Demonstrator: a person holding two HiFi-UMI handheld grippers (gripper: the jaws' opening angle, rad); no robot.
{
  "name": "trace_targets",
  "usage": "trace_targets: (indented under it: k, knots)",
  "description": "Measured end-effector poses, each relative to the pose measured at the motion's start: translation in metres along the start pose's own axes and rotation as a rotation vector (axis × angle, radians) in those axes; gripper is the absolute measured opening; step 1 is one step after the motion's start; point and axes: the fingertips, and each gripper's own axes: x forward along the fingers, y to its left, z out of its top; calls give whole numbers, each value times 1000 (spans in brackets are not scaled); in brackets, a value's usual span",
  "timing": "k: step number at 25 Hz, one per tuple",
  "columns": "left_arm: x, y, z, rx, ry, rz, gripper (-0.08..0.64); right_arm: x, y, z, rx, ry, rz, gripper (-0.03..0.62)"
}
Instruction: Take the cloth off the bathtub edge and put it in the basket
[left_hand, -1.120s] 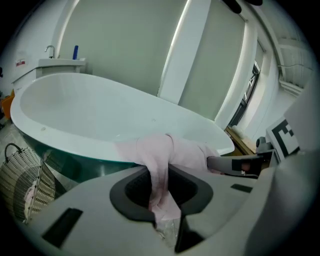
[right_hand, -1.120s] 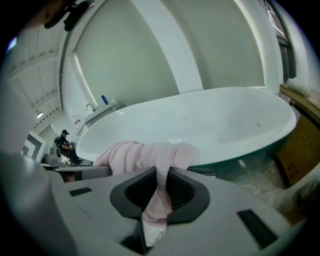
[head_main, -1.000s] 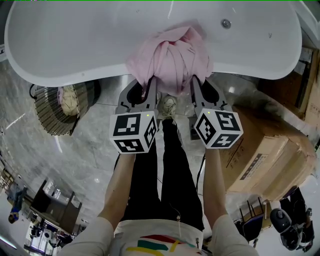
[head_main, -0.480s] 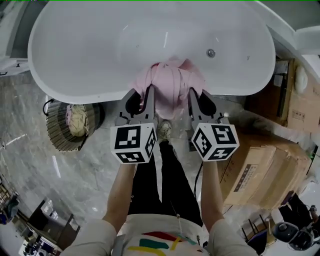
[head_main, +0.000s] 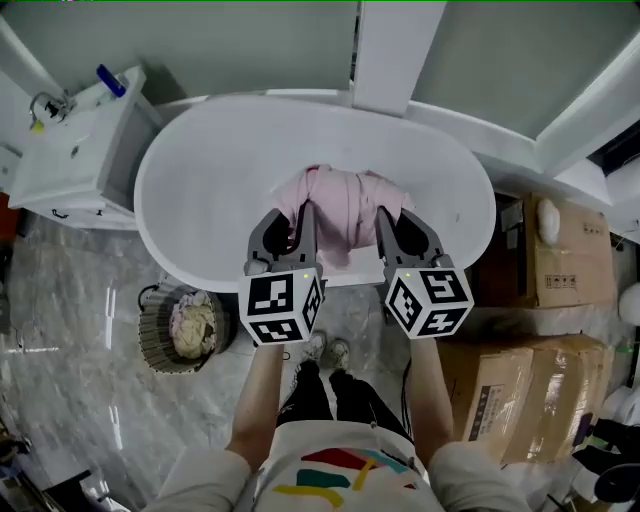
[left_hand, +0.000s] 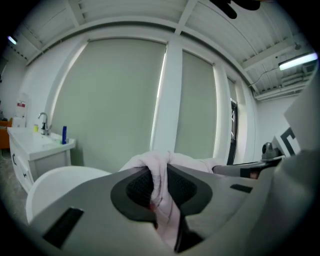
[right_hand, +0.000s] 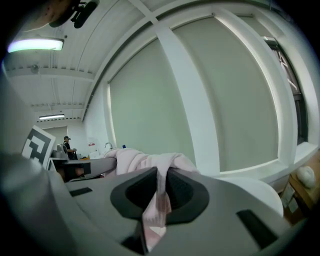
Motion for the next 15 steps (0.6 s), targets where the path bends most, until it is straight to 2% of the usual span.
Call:
trace_targets:
  k: [5, 7, 11, 15]
  knots:
    - [-30, -6, 80, -10, -82, 13, 78, -30, 31, 82, -38, -93, 10, 57]
    - [-40, -7, 99, -8, -109, 19, 78, -39, 41, 102, -55, -127, 19, 57]
    - [-60, -7, 113, -1, -144, 40, 78, -53, 57, 116, -88, -162, 33, 55]
    - [-70, -11, 111, 17, -143, 49, 78, -62, 61, 112, -84, -165, 43, 54]
